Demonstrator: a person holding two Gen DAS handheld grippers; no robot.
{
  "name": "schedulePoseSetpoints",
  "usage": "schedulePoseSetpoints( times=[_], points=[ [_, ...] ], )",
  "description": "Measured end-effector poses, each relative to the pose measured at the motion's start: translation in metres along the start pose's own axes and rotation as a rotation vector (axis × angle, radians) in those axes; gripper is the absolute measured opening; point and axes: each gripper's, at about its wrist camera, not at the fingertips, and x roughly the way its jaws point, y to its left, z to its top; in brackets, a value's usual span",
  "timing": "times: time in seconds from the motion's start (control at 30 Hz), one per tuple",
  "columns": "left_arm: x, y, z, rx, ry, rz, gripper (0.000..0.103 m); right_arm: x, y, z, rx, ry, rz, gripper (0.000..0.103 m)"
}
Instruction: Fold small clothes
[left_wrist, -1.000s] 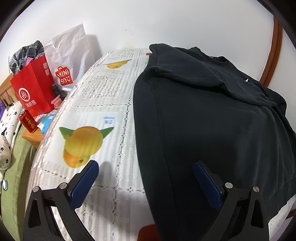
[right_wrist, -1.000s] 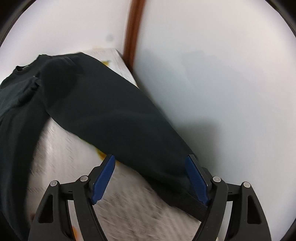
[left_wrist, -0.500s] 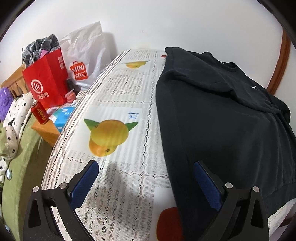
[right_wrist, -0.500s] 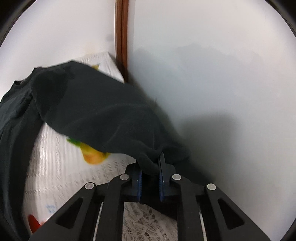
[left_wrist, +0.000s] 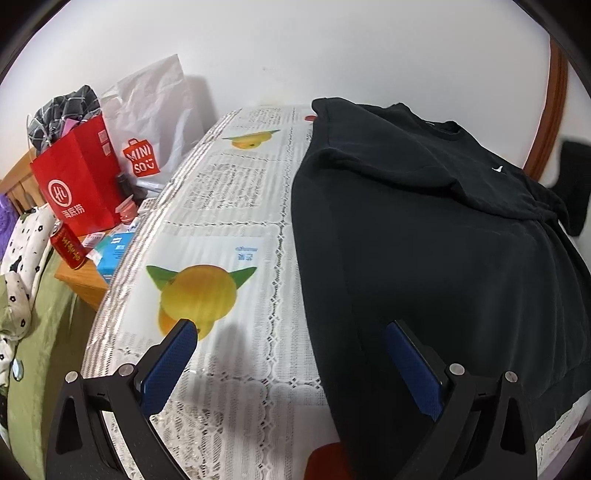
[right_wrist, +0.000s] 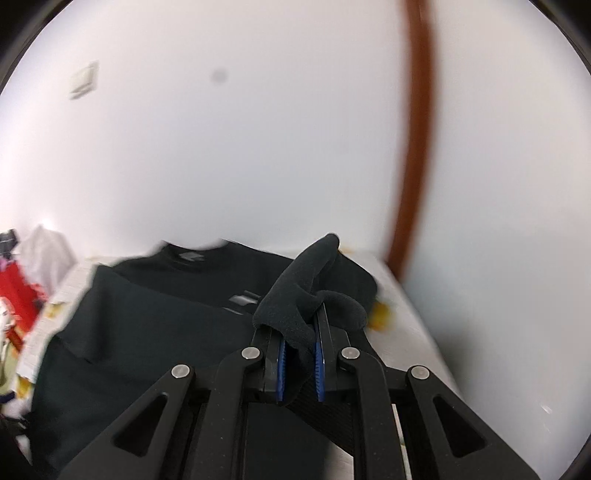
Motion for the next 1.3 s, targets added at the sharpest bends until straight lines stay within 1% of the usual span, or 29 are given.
schedulePoseSetpoints(
  times=[0.03, 0.07, 0.13, 0.17, 0.2, 0.23, 0.27, 0.3, 0.33, 0.37, 0.4, 0.43, 0.47, 0.5, 0.53, 0.57, 0.6, 0.7, 0.77, 0.83, 0.93, 1.0, 1.1, 1.13, 1.17, 1.2, 1.27, 1.3],
  points=[
    [0.001, 0.0, -0.001, 0.0, 0.001, -0.007, 0.102, 0.006, 0.024, 0.008, -0.017, -0.005, 0.036, 0.012],
    [0.001, 0.0, -0.001, 0.0, 0.003, -0.016, 0.102, 0.009, 0.038, 0.013, -0.026, -0.007, 0.055, 0.012],
    [0.002, 0.0, -0.002, -0.007, 0.004, -0.026, 0.102, 0.023, 0.087, 0.021, -0.07, -0.007, 0.122, 0.012],
    [0.003, 0.001, -0.002, -0.01, 0.008, -0.031, 0.102, 0.028, 0.101, 0.022, -0.084, -0.004, 0.14, 0.012],
    [0.004, 0.001, -0.003, -0.009, 0.012, -0.038, 0.102, 0.039, 0.127, 0.021, -0.113, 0.005, 0.174, 0.012],
    [0.004, 0.001, -0.003, -0.009, 0.012, -0.042, 0.102, 0.05, 0.136, 0.02, -0.122, 0.012, 0.192, 0.013],
    [0.005, 0.001, -0.003, -0.01, 0.011, -0.045, 0.102, 0.062, 0.157, 0.015, -0.135, 0.028, 0.23, 0.013],
    [0.006, 0.001, -0.003, -0.009, 0.011, -0.049, 0.102, 0.072, 0.166, 0.012, -0.135, 0.042, 0.251, 0.013],
    [0.007, 0.0, -0.004, -0.007, 0.014, -0.053, 0.102, 0.088, 0.178, 0.006, -0.132, 0.067, 0.27, 0.014],
    [0.008, 0.0, -0.004, -0.006, 0.019, -0.055, 0.102, 0.094, 0.187, 0.003, -0.131, 0.084, 0.271, 0.014],
    [0.01, -0.001, -0.004, -0.003, 0.027, -0.054, 0.102, 0.11, 0.199, -0.005, -0.135, 0.125, 0.258, 0.015],
    [0.011, -0.001, -0.005, -0.001, 0.03, -0.056, 0.102, 0.123, 0.203, -0.009, -0.139, 0.147, 0.25, 0.016],
    [0.012, -0.001, -0.006, 0.003, 0.028, -0.055, 0.102, 0.133, 0.207, -0.017, -0.146, 0.177, 0.25, 0.019],
    [0.012, -0.002, -0.007, 0.009, 0.027, -0.053, 0.102, 0.143, 0.21, -0.027, -0.158, 0.22, 0.256, 0.033],
    [0.011, -0.002, -0.007, 0.013, 0.027, -0.053, 0.102, 0.152, 0.211, -0.034, -0.167, 0.26, 0.256, 0.054],
    [0.01, -0.003, -0.007, 0.016, 0.026, -0.059, 0.102, 0.158, 0.208, -0.043, -0.174, 0.302, 0.256, 0.062],
    [0.01, -0.003, -0.007, 0.016, 0.026, -0.065, 0.102, 0.157, 0.203, -0.052, -0.182, 0.311, 0.264, 0.068],
    [0.01, -0.004, -0.007, 0.018, 0.028, -0.066, 0.102, 0.143, 0.193, -0.069, -0.233, 0.319, 0.256, 0.071],
    [0.01, -0.004, -0.006, 0.018, 0.028, -0.073, 0.102, 0.129, 0.185, -0.075, -0.245, 0.307, 0.269, 0.071],
    [0.01, -0.003, -0.005, 0.004, 0.027, -0.088, 0.102, 0.113, 0.174, -0.078, -0.23, 0.299, 0.303, 0.073],
    [0.01, -0.002, -0.002, -0.015, 0.031, -0.117, 0.102, 0.097, 0.158, -0.079, -0.196, 0.278, 0.302, 0.073],
    [0.009, -0.004, 0.0, -0.014, 0.029, -0.128, 0.102, 0.102, 0.152, -0.08, -0.169, 0.285, 0.306, 0.073],
    [0.005, -0.009, 0.004, -0.001, 0.018, -0.127, 0.102, 0.124, 0.15, -0.082, -0.125, 0.329, 0.289, 0.072],
    [0.004, -0.01, 0.005, 0.001, 0.016, -0.127, 0.102, 0.131, 0.15, -0.083, -0.11, 0.343, 0.294, 0.071],
    [0.004, -0.01, 0.006, 0.004, 0.013, -0.128, 0.102, 0.142, 0.152, -0.085, -0.092, 0.365, 0.299, 0.067],
    [0.003, -0.011, 0.007, 0.008, 0.011, -0.129, 0.102, 0.147, 0.155, -0.087, -0.087, 0.376, 0.304, 0.066],
    [0.002, -0.009, 0.008, 0.009, 0.007, -0.129, 0.102, 0.159, 0.16, -0.091, -0.086, 0.39, 0.307, 0.065],
    [0.002, -0.008, 0.009, 0.009, 0.007, -0.129, 0.102, 0.167, 0.162, -0.093, -0.08, 0.395, 0.294, 0.065]
  ],
)
